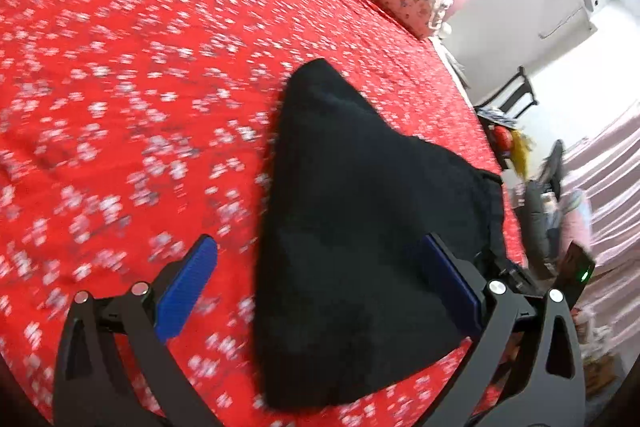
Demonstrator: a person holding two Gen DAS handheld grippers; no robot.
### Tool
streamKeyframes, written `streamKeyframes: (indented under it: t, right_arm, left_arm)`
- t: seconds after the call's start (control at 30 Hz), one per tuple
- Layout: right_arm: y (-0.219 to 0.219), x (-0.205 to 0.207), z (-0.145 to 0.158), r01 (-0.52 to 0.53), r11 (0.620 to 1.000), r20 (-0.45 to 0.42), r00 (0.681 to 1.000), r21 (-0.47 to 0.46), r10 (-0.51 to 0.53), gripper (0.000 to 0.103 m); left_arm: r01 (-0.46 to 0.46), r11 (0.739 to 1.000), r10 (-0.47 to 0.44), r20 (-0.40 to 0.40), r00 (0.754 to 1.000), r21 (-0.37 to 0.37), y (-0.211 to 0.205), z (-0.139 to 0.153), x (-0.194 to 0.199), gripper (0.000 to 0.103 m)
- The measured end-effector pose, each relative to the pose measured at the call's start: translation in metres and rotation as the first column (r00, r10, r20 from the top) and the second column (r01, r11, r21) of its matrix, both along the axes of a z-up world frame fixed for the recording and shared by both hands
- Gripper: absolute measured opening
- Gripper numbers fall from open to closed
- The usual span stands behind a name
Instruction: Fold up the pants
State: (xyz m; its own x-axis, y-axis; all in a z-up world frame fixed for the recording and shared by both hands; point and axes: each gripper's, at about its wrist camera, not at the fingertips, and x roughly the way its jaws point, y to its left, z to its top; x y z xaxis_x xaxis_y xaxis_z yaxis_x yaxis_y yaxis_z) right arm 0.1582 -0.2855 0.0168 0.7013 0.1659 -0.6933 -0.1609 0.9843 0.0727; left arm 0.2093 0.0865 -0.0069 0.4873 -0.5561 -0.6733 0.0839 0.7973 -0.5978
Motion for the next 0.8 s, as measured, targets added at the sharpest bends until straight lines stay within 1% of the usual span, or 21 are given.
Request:
streamKeyframes:
  t: [0.07, 0.17, 0.23, 0.3, 0.4, 0.43, 0.53, 0.57, 0.6, 0.63, 0.67, 0.73, 0.77, 0.8]
  right_arm:
    - [-0.004, 0.002, -0.003, 0.009, 1.0, -0.011, 1.0, 0.028, -0.009, 0.049]
    - [-0.014, 0.003, -0.01, 0.027, 0.996, -0.037, 0.999, 0.087, -0.024, 0.05]
    - [-0.02, 0.003, -0.012, 0.035, 0.992, -0.051, 0.998, 0.122, -0.029, 0.052]
    - [-0.028, 0.006, -0.015, 0.046, 0.986, -0.071, 0.997, 0.16, -0.035, 0.054]
    - [-0.035, 0.005, -0.018, 0.055, 0.976, -0.088, 0.995, 0.213, -0.037, 0.057]
    - [-0.04, 0.006, -0.021, 0.064, 0.967, -0.101, 0.994, 0.248, -0.04, 0.06]
    - [-0.054, 0.009, -0.028, 0.092, 0.935, -0.147, 0.988, 0.344, -0.043, 0.072]
    - [-0.058, 0.009, -0.032, 0.098, 0.925, -0.161, 0.986, 0.367, -0.041, 0.073]
    - [-0.06, 0.009, -0.035, 0.099, 0.921, -0.166, 0.985, 0.378, -0.038, 0.071]
    - [-0.059, 0.008, -0.035, 0.089, 0.92, -0.15, 0.988, 0.382, -0.033, 0.059]
    - [-0.054, 0.005, -0.03, 0.065, 0.934, -0.115, 0.993, 0.352, -0.025, 0.057]
    - [-0.034, -0.002, -0.018, 0.022, 0.978, -0.037, 0.999, 0.208, -0.015, 0.054]
    - [-0.024, -0.006, -0.013, 0.007, 0.99, -0.002, 1.0, 0.141, -0.007, 0.054]
    - [-0.019, -0.008, -0.01, 0.004, 0.994, 0.015, 1.0, 0.113, -0.005, 0.053]
  left_arm:
    - [0.007, 1.0, -0.007, -0.025, 1.0, -0.014, -0.005, -0.002, 0.011, 0.101]
    - [0.041, 0.998, -0.044, -0.069, 0.997, -0.047, -0.014, -0.008, 0.028, 0.101]
    - [0.063, 0.995, -0.071, -0.104, 0.992, -0.083, -0.021, -0.014, 0.037, 0.099]
    - [0.067, 0.993, -0.078, -0.12, 0.99, -0.093, -0.028, -0.017, 0.039, 0.098]
    - [0.089, 0.993, -0.096, -0.086, 0.992, -0.077, -0.041, -0.01, 0.034, 0.097]
    - [0.104, 0.992, -0.109, -0.07, 0.992, -0.072, -0.046, -0.006, 0.031, 0.096]
    - [0.124, 0.991, -0.127, -0.049, 0.991, -0.059, -0.054, 0.003, 0.028, 0.094]
    - [0.125, 0.991, -0.128, -0.049, 0.991, -0.056, -0.055, 0.003, 0.029, 0.094]
    - [0.122, 0.991, -0.125, -0.055, 0.991, -0.056, -0.056, 0.001, 0.029, 0.094]
    - [0.117, 0.991, -0.12, -0.061, 0.991, -0.058, -0.056, 0.0, 0.03, 0.09]
    - [0.107, 0.992, -0.111, -0.064, 0.992, -0.06, -0.056, -0.001, 0.03, 0.088]
    - [0.09, 0.995, -0.093, -0.066, 0.993, -0.048, -0.053, -0.003, 0.028, 0.074]
    - [0.086, 0.996, -0.088, -0.069, 0.994, -0.037, -0.053, -0.003, 0.028, 0.07]
    - [0.081, 0.996, -0.082, -0.07, 0.994, -0.026, -0.05, -0.003, 0.027, 0.061]
